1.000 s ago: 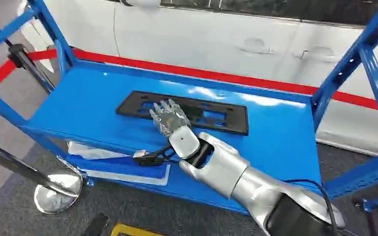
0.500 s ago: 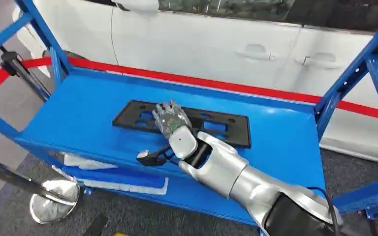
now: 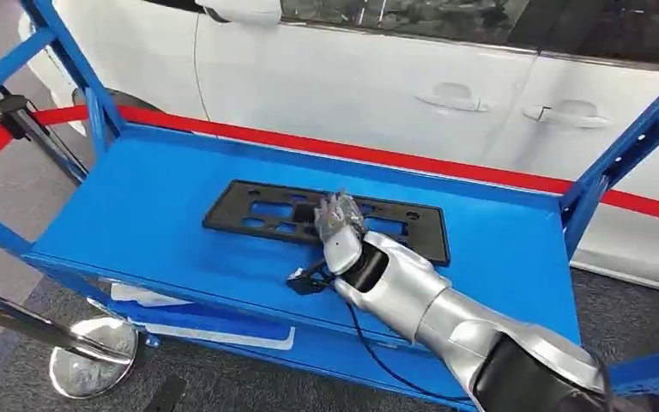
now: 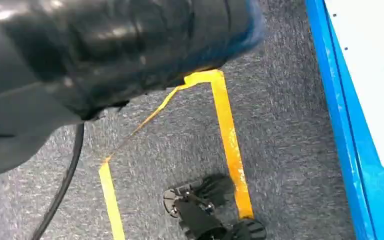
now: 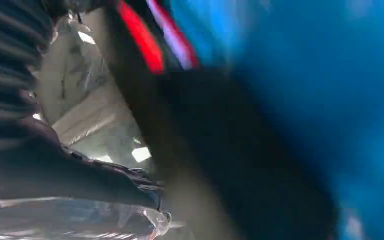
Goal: Take the parts from the cabinet and place them on the table.
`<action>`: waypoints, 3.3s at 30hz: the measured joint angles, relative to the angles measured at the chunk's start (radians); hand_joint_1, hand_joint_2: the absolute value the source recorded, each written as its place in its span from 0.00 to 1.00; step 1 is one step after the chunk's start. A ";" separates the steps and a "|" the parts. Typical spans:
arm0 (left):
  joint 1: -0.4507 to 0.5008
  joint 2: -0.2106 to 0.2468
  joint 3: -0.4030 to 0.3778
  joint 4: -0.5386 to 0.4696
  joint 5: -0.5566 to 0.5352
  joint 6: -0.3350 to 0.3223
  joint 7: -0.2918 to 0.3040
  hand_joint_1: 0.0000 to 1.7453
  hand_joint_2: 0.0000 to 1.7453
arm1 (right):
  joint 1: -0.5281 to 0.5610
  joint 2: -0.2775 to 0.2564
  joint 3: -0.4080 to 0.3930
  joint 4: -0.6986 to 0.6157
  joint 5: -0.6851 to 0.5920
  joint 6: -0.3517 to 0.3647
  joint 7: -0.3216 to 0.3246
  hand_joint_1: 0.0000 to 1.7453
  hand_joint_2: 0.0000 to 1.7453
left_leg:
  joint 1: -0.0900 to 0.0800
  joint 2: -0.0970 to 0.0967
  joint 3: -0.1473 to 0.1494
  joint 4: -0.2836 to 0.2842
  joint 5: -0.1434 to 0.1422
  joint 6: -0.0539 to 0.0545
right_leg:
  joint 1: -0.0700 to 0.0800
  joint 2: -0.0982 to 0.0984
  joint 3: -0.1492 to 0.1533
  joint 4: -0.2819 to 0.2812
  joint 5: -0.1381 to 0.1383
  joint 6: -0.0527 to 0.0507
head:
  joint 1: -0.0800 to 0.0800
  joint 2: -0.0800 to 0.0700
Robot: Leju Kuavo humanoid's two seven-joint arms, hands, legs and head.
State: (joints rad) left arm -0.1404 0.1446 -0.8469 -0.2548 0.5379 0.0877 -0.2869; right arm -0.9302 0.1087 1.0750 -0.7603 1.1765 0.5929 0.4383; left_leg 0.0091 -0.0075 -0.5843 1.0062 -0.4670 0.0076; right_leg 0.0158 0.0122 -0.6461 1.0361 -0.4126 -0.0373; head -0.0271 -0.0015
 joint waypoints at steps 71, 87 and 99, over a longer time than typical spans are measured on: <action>-0.029 -0.004 0.021 0.000 -0.022 0.022 -0.107 0.00 1.00 | 0.020 -0.197 -0.140 -0.592 0.023 -0.563 0.071 1.00 1.00 | 0.009 0.003 -0.109 0.172 -0.014 -0.031 | -0.017 -0.002 0.033 -0.012 -0.015 -0.005 | -0.006 0.000; -0.018 -0.012 0.040 0.000 -0.041 0.140 0.059 0.00 1.00 | 0.058 -0.250 -0.207 -0.766 0.025 -0.626 0.109 1.00 1.00 | 0.011 0.004 -0.054 0.019 0.049 0.011 | -0.026 -0.003 0.022 0.118 -0.090 0.041 | 0.003 0.000; -0.005 -0.014 0.042 0.002 -0.045 0.131 0.060 0.00 1.00 | 0.114 -0.251 -0.258 -0.803 0.026 -0.745 0.090 1.00 1.00 | 0.011 0.004 -0.151 0.287 -0.139 -0.039 | -0.014 -0.006 -0.005 0.008 0.002 -0.012 | -0.002 0.000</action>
State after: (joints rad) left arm -0.1450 0.1301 -0.8049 -0.2533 0.4932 0.2190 -0.2266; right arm -0.8161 -0.1423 0.8175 -1.5629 1.2024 -0.1522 0.5283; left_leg 0.0202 -0.0034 -0.7352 1.2936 -0.6057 -0.0315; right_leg 0.0019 0.0061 -0.6508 1.0439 -0.4109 -0.0493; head -0.0294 -0.0015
